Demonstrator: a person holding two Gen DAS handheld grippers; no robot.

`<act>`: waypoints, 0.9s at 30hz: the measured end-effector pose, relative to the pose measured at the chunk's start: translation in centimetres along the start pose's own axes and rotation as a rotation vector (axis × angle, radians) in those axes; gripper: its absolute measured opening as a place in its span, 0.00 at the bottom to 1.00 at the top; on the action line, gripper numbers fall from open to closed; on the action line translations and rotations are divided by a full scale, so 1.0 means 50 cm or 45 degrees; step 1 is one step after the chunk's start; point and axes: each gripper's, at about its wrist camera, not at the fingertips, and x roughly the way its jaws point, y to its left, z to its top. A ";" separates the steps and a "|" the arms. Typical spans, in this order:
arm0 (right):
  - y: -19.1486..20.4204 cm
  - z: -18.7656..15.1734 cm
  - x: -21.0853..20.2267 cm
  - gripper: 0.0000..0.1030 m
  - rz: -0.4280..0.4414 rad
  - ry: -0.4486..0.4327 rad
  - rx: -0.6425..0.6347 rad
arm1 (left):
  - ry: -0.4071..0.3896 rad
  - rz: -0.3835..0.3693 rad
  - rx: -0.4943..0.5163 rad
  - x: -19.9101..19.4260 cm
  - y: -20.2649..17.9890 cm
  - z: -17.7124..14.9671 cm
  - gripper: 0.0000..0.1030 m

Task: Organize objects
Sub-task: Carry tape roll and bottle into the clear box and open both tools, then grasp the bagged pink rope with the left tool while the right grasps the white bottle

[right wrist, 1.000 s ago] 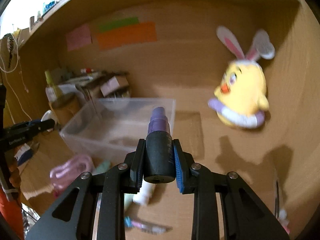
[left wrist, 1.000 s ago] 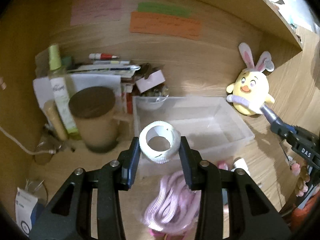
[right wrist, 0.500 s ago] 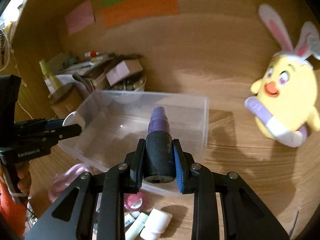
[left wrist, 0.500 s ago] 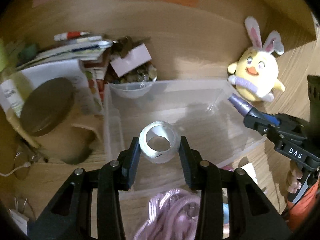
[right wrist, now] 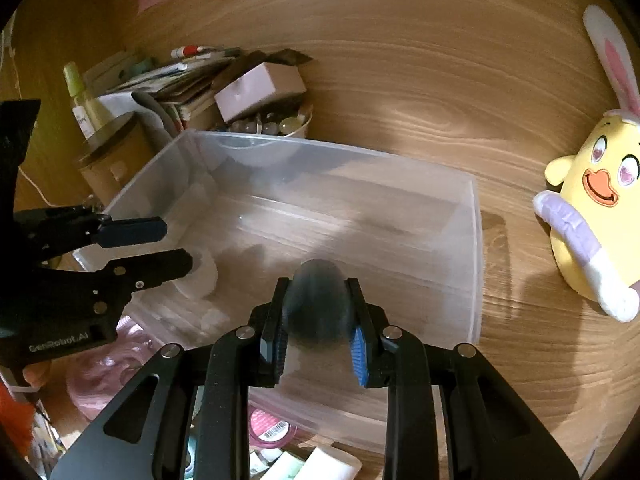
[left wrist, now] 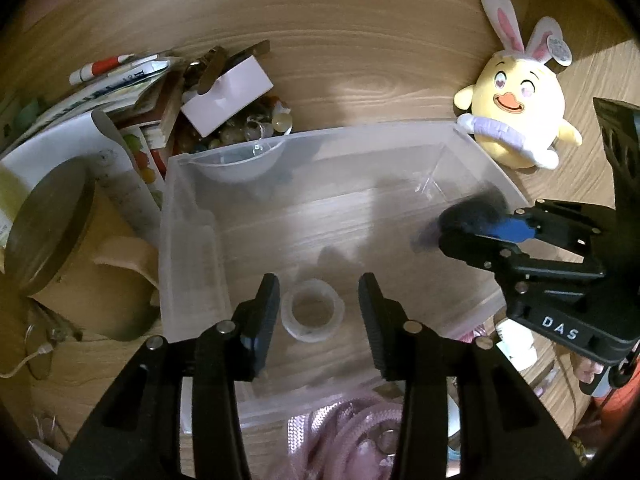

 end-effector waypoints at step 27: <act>0.015 -0.128 -0.175 0.66 -0.103 -0.177 0.043 | -0.043 0.025 0.025 -0.108 0.003 -0.152 0.97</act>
